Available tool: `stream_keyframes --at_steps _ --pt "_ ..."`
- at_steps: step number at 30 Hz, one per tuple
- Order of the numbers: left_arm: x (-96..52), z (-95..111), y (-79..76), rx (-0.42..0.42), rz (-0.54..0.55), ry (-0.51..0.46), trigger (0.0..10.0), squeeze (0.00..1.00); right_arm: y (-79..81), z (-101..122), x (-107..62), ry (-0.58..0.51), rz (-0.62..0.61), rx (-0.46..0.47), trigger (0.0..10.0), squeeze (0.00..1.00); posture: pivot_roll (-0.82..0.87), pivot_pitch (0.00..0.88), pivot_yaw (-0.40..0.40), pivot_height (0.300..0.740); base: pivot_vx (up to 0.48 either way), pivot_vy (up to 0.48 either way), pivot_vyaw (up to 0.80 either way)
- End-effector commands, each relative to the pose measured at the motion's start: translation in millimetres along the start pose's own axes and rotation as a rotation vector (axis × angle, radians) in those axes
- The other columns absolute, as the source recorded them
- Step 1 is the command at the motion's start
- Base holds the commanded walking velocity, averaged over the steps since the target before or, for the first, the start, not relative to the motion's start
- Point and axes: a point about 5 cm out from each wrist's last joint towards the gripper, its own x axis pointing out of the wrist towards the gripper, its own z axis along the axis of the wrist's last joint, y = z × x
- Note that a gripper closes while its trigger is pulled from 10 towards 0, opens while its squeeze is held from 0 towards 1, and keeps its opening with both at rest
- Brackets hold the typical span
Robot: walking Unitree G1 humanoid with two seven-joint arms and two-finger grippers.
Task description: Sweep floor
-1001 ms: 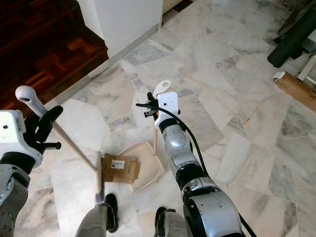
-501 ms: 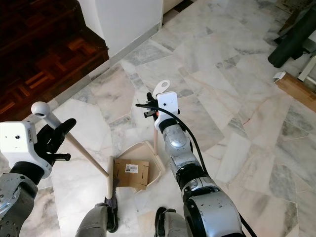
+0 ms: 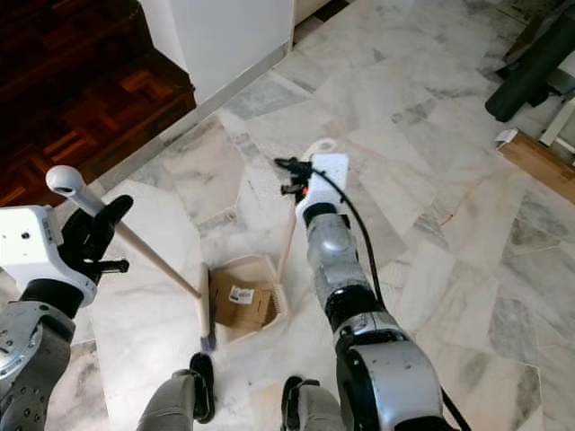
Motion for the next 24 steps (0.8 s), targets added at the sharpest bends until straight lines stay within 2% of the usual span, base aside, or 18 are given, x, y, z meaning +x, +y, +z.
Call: stream_keyframes --at_steps 1,4,9,13,17,20,24 --pt "-0.3 -1 -2.9 -0.011 -0.016 -0.006 10.0 0.00 -0.8 3 2.2 0.016 -0.043 0.137 10.0 0.00 0.05 0.370 -0.066 0.740 0.000 0.000 0.00" --pt "1.9 -1 -3.4 -0.011 -0.019 -0.015 10.0 0.00 -3.4 8 4.4 0.014 -0.068 0.178 10.0 0.00 0.05 0.363 -0.066 0.740 0.000 0.000 0.00" --pt "7.6 4 -1.9 0.011 -0.021 -0.047 10.0 0.00 -4.4 17 6.9 -0.001 -0.072 0.171 10.0 0.00 0.06 0.335 -0.066 0.740 0.000 0.000 0.00" --pt "17.1 23 3.2 0.067 -0.019 -0.134 10.0 0.00 -2.7 25 8.9 -0.020 -0.059 0.162 10.0 0.00 0.07 0.286 -0.069 0.740 0.000 0.000 0.00" --pt "20.9 35 5.0 0.088 -0.022 -0.175 10.0 0.00 -1.8 28 9.6 -0.030 -0.054 0.155 10.0 0.00 0.08 0.272 -0.069 0.740 0.000 0.000 0.00" --pt "24.3 46 4.3 0.111 -0.063 -0.199 10.0 0.00 -3.3 28 10.3 -0.026 -0.060 0.152 10.0 0.00 0.09 0.244 -0.064 0.740 0.000 0.000 0.00" --pt "24.3 51 2.2 0.120 -0.092 -0.207 10.0 0.00 -5.0 29 11.0 -0.029 -0.068 0.154 10.0 0.00 0.10 0.232 -0.063 0.740 0.000 0.000 0.00"
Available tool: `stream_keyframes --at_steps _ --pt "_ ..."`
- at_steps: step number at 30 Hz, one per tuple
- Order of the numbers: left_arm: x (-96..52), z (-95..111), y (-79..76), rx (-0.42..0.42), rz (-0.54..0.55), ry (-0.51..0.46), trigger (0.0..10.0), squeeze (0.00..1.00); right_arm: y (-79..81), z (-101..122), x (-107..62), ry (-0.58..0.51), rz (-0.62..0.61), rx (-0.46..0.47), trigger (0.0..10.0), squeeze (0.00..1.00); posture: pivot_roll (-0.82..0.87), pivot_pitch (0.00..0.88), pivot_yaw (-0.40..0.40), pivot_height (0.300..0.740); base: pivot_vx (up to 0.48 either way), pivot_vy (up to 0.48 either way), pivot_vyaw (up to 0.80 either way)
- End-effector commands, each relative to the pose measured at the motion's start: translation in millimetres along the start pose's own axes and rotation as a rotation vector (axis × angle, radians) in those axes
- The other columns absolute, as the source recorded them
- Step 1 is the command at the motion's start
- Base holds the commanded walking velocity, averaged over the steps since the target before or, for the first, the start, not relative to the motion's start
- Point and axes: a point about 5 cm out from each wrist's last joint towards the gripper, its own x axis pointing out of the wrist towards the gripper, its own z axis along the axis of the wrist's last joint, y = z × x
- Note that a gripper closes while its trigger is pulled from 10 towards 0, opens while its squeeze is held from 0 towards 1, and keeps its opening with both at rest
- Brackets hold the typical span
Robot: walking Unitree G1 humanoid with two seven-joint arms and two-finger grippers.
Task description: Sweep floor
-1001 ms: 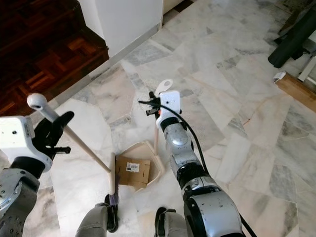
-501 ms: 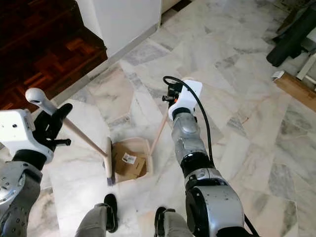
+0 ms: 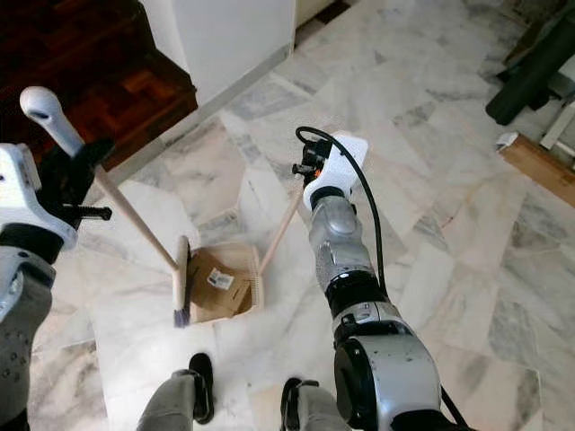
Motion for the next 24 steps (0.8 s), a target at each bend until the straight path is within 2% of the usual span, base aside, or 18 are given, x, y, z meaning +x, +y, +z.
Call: stream_keyframes --at_steps 1,7,11,20,24 --pt "-1.9 12 -3.1 -0.004 -0.040 -0.048 10.0 0.00 2.6 9 3.0 -0.028 0.000 0.035 10.0 0.00 0.10 0.223 -0.061 0.740 0.000 0.000 0.00" --pt "9.7 30 -3.8 0.054 -0.070 -0.108 10.0 0.00 2.5 15 5.5 -0.040 -0.001 0.030 10.0 0.00 0.10 0.194 -0.060 0.740 0.000 0.000 0.00" --pt "14.1 41 -1.8 0.074 -0.043 -0.165 10.0 0.00 1.2 18 6.3 -0.051 -0.004 0.032 10.0 0.00 0.09 0.187 -0.061 0.740 0.000 0.000 0.00" --pt "14.0 33 3.7 0.058 0.059 -0.182 10.0 0.00 -1.7 25 6.1 -0.074 -0.016 0.038 10.0 0.00 0.08 0.173 -0.062 0.740 0.000 0.000 0.00" --pt "12.0 28 0.9 0.091 0.083 -0.176 10.0 0.00 -1.3 26 4.6 -0.077 -0.015 0.036 10.0 0.00 0.07 0.168 -0.060 0.740 0.000 0.000 0.00"
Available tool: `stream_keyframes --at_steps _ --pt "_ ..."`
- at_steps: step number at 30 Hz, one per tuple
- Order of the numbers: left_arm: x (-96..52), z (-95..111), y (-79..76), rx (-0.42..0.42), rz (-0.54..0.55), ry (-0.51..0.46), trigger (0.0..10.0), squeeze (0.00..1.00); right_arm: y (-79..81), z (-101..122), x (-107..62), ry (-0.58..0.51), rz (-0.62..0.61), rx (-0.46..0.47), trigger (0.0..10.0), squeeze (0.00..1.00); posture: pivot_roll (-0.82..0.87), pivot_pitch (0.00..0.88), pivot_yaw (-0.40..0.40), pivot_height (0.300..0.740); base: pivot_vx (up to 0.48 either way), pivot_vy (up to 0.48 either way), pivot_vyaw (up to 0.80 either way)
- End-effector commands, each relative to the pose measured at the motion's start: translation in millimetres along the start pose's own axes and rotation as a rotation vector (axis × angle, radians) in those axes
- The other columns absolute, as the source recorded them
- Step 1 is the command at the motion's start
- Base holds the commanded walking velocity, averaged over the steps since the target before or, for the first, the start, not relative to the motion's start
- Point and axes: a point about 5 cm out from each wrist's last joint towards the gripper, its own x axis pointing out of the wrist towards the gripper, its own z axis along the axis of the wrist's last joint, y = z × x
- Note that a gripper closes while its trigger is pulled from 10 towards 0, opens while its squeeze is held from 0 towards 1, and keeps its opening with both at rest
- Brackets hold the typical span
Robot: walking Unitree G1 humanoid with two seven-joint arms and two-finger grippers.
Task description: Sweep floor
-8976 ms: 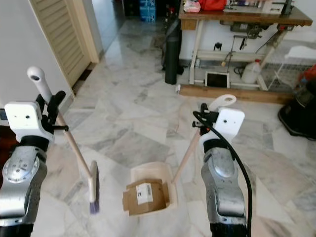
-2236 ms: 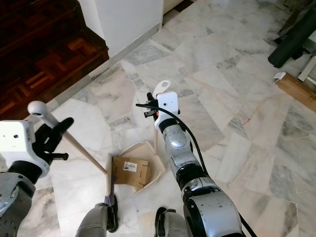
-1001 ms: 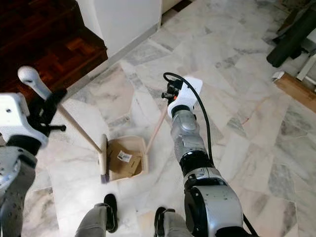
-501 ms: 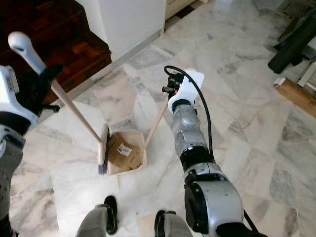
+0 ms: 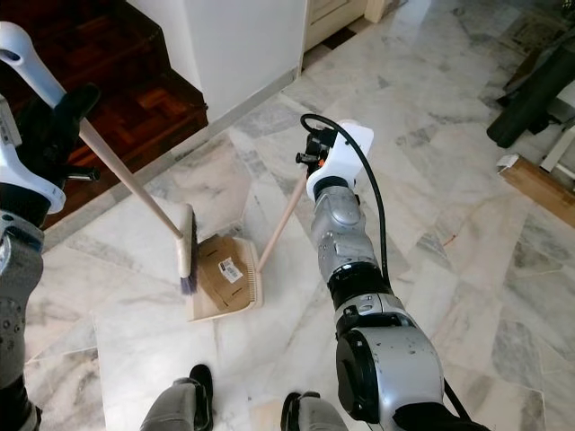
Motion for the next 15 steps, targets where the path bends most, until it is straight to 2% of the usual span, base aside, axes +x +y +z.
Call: stream_keyframes --at_steps 1,3,8,11,15 --pt "-2.5 5 0.2 0.024 0.030 -0.047 10.0 0.00 0.2 10 -0.1 -0.043 -0.002 0.032 10.0 0.00 0.07 0.169 -0.060 0.740 0.000 0.000 0.00" --pt "-2.3 5 1.8 0.038 0.051 -0.057 10.0 0.00 0.0 11 -0.5 -0.046 -0.003 0.032 10.0 0.00 0.06 0.169 -0.059 0.740 0.000 0.000 0.00" --pt "0.8 16 17.8 0.115 0.152 -0.131 10.0 0.00 -1.4 16 -2.4 -0.064 -0.003 0.033 10.0 0.00 0.06 0.166 -0.060 0.740 0.000 0.000 0.00" --pt "3.2 22 18.5 0.132 0.163 -0.167 10.0 0.00 -1.5 17 -3.2 -0.066 0.000 0.028 10.0 0.00 0.06 0.162 -0.060 0.740 0.000 0.000 0.00" --pt "10.4 42 15.3 0.132 0.165 -0.255 10.0 0.00 -3.6 16 -5.9 -0.066 -0.002 0.025 10.0 0.00 0.06 0.156 -0.063 0.740 0.000 0.000 0.00"
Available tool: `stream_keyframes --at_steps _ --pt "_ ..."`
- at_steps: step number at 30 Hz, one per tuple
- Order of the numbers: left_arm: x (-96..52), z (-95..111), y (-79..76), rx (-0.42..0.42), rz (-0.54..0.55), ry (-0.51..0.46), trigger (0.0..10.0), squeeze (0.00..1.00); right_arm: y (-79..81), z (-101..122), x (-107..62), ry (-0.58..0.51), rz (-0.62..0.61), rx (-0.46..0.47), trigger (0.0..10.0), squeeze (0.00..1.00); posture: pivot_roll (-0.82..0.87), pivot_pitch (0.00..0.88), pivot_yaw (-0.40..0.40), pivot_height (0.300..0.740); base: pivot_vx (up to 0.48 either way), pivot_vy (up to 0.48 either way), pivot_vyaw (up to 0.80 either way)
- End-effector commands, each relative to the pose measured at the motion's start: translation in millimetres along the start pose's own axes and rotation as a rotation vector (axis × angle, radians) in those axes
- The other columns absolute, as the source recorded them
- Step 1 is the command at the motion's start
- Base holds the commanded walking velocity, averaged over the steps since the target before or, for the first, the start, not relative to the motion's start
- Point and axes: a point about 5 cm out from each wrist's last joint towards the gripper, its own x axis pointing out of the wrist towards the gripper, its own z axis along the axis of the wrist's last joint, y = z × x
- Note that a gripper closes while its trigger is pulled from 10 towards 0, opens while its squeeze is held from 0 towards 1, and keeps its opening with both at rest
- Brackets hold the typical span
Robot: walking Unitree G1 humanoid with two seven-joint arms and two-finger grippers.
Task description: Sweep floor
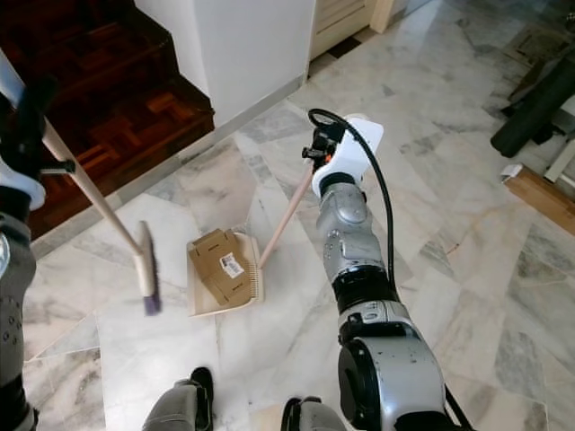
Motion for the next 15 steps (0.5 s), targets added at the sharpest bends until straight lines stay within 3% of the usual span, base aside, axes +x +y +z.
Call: stream_keyframes --at_steps 1,7,9,15 --pt "1.2 20 -0.5 0.020 0.004 -0.118 10.0 0.00 -0.2 8 -1.6 -0.040 0.007 -0.001 10.0 0.00 0.06 0.157 -0.065 0.740 0.000 0.000 0.00" --pt "-5.6 10 -4.4 0.083 -0.030 -0.089 10.0 0.00 1.6 9 -4.2 -0.056 0.024 0.002 10.0 0.00 0.07 0.155 -0.065 0.740 0.000 0.000 0.00" --pt "-17.4 -9 -7.4 0.127 -0.054 -0.021 10.0 0.00 2.6 9 -7.6 -0.069 0.039 0.014 10.0 0.00 0.06 0.151 -0.066 0.740 0.000 0.000 0.00" --pt "-36.5 -47 -10.1 0.114 -0.065 0.105 10.0 0.00 1.4 4 -13.2 -0.064 0.043 0.011 10.0 0.00 0.04 0.116 -0.062 0.740 0.000 0.000 0.00"
